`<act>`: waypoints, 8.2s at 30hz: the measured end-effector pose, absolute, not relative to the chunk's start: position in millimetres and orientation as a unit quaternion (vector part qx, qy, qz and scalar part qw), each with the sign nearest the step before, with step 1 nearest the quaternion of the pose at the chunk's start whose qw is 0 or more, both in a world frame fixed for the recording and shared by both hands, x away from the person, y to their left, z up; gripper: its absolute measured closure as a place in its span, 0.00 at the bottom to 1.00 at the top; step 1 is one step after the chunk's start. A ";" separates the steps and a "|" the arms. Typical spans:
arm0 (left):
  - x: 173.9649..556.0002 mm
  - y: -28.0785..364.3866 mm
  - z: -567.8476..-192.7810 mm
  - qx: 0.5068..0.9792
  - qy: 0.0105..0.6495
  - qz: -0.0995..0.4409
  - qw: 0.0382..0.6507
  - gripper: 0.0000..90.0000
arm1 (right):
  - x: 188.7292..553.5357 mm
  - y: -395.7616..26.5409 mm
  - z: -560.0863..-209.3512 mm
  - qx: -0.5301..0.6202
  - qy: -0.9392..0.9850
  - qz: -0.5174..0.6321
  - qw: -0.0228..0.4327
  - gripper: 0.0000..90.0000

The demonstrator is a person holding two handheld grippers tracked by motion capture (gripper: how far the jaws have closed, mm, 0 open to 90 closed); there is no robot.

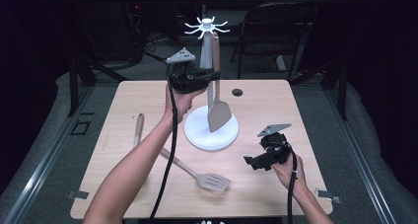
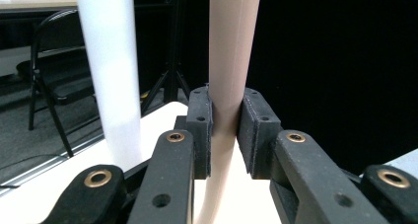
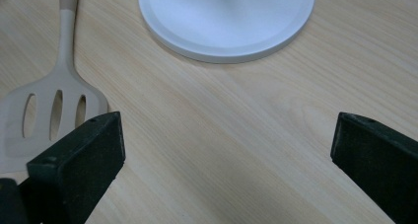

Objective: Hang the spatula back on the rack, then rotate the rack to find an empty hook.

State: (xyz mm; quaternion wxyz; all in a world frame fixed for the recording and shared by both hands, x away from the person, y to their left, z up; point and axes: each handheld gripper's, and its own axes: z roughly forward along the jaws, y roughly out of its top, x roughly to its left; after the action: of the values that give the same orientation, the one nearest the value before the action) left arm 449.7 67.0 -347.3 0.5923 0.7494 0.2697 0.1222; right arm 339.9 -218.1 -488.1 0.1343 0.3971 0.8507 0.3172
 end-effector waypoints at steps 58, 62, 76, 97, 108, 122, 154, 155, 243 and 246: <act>436.5 117.0 -314.4 0.743 0.302 0.180 0.570 0.12 | 344.9 -242.0 -499.6 0.426 0.854 0.277 0.112 0.00; 433.8 119.1 -305.4 0.738 0.299 0.190 0.574 0.12 | 342.1 -243.6 -499.1 0.428 0.855 0.272 0.108 0.00; 431.6 131.0 -289.6 0.722 0.291 0.213 0.591 0.58 | 344.0 -242.2 -501.4 0.424 0.864 0.248 0.107 0.01; 438.3 112.1 -257.4 0.710 0.280 0.271 0.586 1.00 | 344.8 -238.4 -502.3 0.419 0.865 0.253 0.111 0.02; 446.0 105.3 -260.0 0.708 0.294 0.290 0.573 1.00 | 344.0 -237.0 -501.8 0.417 0.865 0.253 0.115 0.03; 455.6 113.5 -261.9 0.705 0.303 0.296 0.569 1.00 | 348.6 -234.1 -502.1 0.412 0.870 0.248 0.109 0.03; 427.6 115.9 -264.4 0.708 0.262 0.288 0.589 1.00 | 349.4 -227.3 -502.1 0.403 0.874 0.248 0.113 0.03; 428.1 115.8 -264.1 0.708 0.263 0.289 0.587 1.00 | 349.0 -227.2 -502.4 0.406 0.871 0.251 0.115 0.03; 379.1 226.9 -476.6 0.718 0.474 0.182 0.476 0.12 | 339.7 -199.7 -507.7 0.372 0.888 0.247 0.108 0.03; 376.2 225.1 -480.8 0.719 0.481 0.182 0.467 0.10 | 337.6 -200.1 -505.3 0.372 0.883 0.263 0.109 0.01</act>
State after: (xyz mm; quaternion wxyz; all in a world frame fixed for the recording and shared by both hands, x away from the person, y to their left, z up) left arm 376.2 225.1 -480.8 0.4673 0.7189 0.4813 0.1819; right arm 337.6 -200.1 -505.3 0.1090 0.3723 0.8833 0.2632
